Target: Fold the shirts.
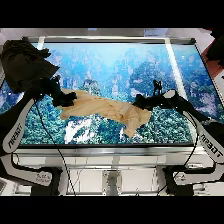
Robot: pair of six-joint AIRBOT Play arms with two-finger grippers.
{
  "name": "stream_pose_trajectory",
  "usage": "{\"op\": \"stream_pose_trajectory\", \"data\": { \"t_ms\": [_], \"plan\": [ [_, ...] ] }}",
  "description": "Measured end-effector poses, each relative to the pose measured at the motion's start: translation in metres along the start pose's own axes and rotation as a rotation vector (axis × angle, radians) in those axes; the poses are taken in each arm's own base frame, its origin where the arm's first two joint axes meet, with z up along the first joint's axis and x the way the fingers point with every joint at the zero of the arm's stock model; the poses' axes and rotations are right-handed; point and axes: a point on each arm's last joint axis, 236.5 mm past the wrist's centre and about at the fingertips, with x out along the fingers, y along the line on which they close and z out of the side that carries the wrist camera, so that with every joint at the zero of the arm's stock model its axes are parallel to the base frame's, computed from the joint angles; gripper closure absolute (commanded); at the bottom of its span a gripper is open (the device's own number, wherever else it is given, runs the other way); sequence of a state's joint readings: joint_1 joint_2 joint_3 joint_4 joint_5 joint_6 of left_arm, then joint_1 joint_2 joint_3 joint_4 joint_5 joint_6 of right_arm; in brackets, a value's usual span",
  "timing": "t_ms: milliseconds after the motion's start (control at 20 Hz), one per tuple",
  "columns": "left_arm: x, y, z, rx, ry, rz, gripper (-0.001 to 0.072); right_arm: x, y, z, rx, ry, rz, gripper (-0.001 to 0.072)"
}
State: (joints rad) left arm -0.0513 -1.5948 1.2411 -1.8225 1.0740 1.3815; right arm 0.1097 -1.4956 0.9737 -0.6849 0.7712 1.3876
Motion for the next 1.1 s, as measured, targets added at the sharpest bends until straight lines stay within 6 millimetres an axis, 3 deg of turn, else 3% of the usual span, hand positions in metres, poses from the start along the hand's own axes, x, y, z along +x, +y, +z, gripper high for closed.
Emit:
{"op": "stream_pose_trajectory", "data": {
  "t_ms": [150, 300, 400, 500, 600, 800, 1000, 1100],
  "plan": [
    [-0.003, -0.007, 0.012, 0.002, -0.036, -0.023, 0.0693, -0.004, 0.005, 0.011, -0.071, -0.041, 0.006, 0.0682],
    [-0.029, -0.021, 0.033, 0.061, -0.096, -0.047, 0.0693, -0.027, 0.026, 0.035, -0.185, -0.121, 0.029, 0.0682],
    [-0.066, -0.035, 0.049, 0.138, -0.161, -0.061, 0.0693, -0.063, 0.050, 0.061, -0.273, -0.215, 0.045, 0.0683],
    [-0.116, -0.045, 0.061, 0.228, -0.244, -0.052, 0.0693, -0.111, 0.078, 0.079, -0.370, -0.310, 0.059, 0.0683],
    [-0.175, -0.053, 0.061, 0.314, -0.330, -0.035, 0.0692, -0.167, 0.108, 0.088, -0.474, -0.406, 0.061, 0.0683],
    [-0.290, -0.060, 0.020, 0.451, -0.495, -0.012, 0.0693, -0.288, 0.170, 0.070, -0.680, -0.620, 0.056, 0.0684],
    [-0.390, -0.062, -0.045, 0.538, -0.708, -0.014, 0.0693, -0.399, 0.228, 0.012, -0.858, -0.841, 0.074, 0.0684],
    [-0.429, -0.064, -0.078, 0.565, -0.815, -0.034, 0.0694, -0.445, 0.249, -0.022, -0.925, -0.948, 0.091, 0.0684]
  ]
}}
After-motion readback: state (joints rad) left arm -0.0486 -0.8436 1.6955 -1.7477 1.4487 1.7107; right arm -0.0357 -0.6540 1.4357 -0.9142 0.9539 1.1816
